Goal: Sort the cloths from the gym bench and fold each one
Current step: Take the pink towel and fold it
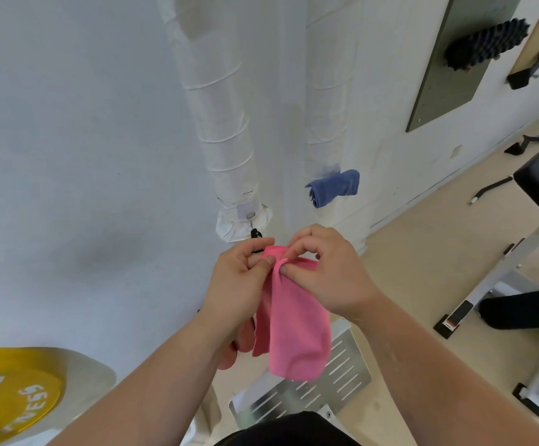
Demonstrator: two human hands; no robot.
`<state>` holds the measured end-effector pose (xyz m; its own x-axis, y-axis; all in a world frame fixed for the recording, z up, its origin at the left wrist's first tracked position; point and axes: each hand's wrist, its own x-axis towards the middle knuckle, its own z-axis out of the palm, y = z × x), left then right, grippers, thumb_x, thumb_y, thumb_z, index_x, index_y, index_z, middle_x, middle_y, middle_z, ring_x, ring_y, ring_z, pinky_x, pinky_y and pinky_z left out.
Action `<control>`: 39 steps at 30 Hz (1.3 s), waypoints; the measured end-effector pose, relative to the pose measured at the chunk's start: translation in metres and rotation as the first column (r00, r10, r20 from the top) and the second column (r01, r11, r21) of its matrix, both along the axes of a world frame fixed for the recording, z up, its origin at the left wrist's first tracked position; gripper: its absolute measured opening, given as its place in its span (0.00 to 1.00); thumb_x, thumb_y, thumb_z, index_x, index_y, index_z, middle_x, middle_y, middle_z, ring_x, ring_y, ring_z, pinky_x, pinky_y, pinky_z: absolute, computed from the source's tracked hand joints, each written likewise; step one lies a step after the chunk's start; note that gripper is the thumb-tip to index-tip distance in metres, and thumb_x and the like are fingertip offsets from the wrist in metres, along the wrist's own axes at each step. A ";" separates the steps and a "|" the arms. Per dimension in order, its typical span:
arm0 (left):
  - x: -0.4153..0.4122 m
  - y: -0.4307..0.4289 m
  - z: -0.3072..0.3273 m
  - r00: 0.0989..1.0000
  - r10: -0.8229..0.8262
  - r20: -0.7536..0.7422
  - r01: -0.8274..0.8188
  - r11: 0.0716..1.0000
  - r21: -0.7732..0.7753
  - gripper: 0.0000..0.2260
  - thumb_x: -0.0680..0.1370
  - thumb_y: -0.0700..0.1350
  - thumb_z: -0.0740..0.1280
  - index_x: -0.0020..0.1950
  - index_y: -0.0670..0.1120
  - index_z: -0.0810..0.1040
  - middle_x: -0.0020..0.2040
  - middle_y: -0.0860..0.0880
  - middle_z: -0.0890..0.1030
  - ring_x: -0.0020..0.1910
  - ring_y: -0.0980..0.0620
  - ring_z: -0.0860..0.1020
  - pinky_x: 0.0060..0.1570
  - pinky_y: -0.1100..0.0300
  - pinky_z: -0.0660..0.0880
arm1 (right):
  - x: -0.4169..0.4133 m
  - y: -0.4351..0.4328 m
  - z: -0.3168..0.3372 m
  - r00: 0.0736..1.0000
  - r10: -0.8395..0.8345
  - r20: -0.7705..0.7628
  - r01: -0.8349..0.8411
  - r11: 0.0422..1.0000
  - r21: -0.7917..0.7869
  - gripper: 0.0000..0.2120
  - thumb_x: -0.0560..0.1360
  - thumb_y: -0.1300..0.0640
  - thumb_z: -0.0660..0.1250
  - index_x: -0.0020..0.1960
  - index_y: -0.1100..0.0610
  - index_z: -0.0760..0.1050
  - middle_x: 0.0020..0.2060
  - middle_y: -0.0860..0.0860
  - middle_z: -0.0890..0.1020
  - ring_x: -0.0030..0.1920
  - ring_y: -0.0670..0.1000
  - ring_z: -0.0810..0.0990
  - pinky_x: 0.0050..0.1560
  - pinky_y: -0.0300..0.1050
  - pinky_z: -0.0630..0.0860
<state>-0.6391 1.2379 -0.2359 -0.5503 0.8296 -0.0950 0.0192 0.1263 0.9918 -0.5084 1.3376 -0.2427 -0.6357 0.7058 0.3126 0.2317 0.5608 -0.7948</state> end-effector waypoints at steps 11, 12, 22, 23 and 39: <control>-0.002 -0.006 0.001 0.987 -0.150 0.049 0.145 0.984 0.099 0.10 0.80 0.33 0.67 0.55 0.43 0.85 0.47 0.44 0.88 0.49 0.49 0.86 0.50 0.61 0.80 | -0.006 0.003 -0.006 1.000 -0.002 0.002 0.002 0.999 0.049 0.09 0.70 0.55 0.77 0.39 0.47 0.77 0.41 0.45 0.75 0.47 0.49 0.76 0.48 0.43 0.73; -0.003 -0.005 -0.001 0.990 -0.133 0.038 0.129 0.987 0.094 0.09 0.80 0.33 0.67 0.55 0.43 0.85 0.46 0.44 0.88 0.49 0.49 0.86 0.50 0.60 0.80 | -0.006 0.004 -0.008 1.000 0.014 0.010 -0.015 0.999 0.047 0.09 0.70 0.53 0.76 0.40 0.46 0.76 0.42 0.45 0.76 0.49 0.49 0.77 0.50 0.44 0.74; -0.044 0.004 -0.001 0.996 0.049 -0.079 -0.037 0.988 0.149 0.15 0.81 0.34 0.66 0.51 0.55 0.85 0.32 0.50 0.79 0.34 0.52 0.71 0.34 0.61 0.67 | 0.027 0.040 -0.016 0.944 0.168 0.285 -0.185 0.982 0.033 0.09 0.76 0.50 0.72 0.39 0.51 0.76 0.44 0.47 0.81 0.47 0.46 0.78 0.53 0.41 0.72; -0.048 0.005 0.000 0.993 0.042 -0.113 -0.026 0.989 0.145 0.16 0.81 0.34 0.66 0.49 0.55 0.84 0.33 0.51 0.79 0.35 0.52 0.72 0.35 0.61 0.68 | 0.029 0.044 -0.010 0.947 0.169 0.272 -0.182 0.983 0.021 0.09 0.77 0.51 0.72 0.40 0.52 0.76 0.42 0.47 0.80 0.45 0.46 0.77 0.51 0.41 0.72; -0.072 0.030 0.066 0.640 -0.729 -0.245 0.707 0.683 -0.184 0.25 0.69 0.26 0.61 0.58 0.47 0.82 0.58 0.35 0.77 0.48 0.30 0.76 0.45 0.46 0.70 | 0.015 0.050 0.035 0.981 0.127 -0.145 -0.151 0.974 -0.170 0.23 0.74 0.76 0.58 0.35 0.49 0.74 0.31 0.42 0.75 0.35 0.44 0.70 0.39 0.36 0.66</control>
<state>-0.7109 1.2676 -0.1698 0.2061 0.9725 -0.1082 0.4000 0.0172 0.9164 -0.4936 1.3881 -0.2082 -0.6934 0.6653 0.2769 0.0478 0.4259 -0.9035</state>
